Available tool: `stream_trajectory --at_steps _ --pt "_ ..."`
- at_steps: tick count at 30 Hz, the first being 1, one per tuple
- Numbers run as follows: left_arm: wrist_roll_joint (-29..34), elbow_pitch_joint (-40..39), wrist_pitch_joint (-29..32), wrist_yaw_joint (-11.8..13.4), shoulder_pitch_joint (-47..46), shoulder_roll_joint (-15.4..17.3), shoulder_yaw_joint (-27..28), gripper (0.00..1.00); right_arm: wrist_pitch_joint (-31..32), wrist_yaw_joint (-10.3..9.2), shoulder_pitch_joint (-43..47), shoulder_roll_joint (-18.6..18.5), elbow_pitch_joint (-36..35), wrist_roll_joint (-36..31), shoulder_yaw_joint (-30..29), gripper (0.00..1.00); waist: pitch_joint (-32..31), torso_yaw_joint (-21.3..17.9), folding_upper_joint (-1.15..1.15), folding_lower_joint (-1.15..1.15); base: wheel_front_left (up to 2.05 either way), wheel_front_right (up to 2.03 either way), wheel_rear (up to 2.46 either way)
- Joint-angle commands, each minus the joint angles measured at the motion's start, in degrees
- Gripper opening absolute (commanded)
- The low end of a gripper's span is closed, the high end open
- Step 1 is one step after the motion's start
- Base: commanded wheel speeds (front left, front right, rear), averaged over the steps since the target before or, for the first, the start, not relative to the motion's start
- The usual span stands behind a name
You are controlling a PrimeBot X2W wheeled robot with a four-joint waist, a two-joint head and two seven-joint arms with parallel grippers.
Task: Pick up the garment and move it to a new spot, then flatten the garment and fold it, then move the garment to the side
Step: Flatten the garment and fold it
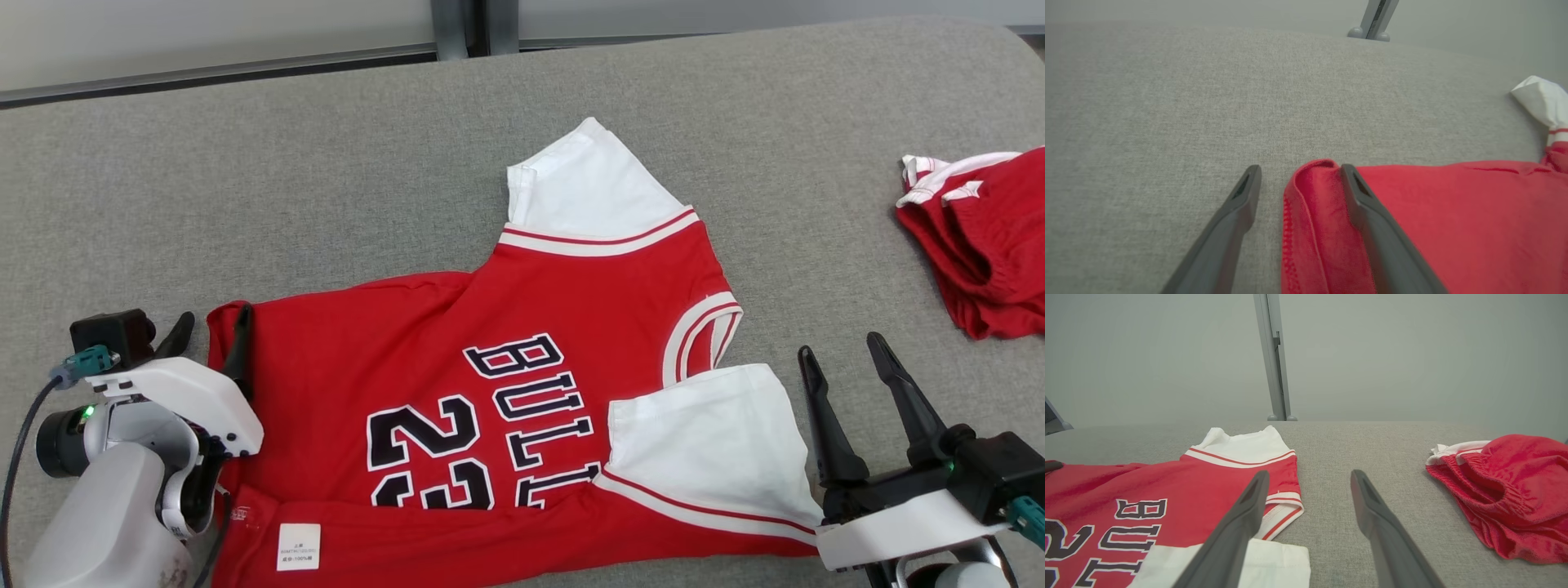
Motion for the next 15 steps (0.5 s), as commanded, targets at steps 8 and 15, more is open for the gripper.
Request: stream_trajectory --at_steps 8,15 --pt "-1.5 6.7 0.8 -2.9 -4.2 0.2 0.2 0.0 -1.3 -0.1 -2.6 -0.4 2.8 1.2 0.0 1.0 1.2 -0.4 0.0 0.0 0.0 0.0 0.0" --pt "-0.8 7.1 -0.7 -3.5 -5.8 0.1 -0.5 0.0 -1.5 -0.1 -7.1 -2.8 5.8 2.8 -2.1 1.0 1.7 0.6 0.0 0.0 0.0 0.0 0.0"
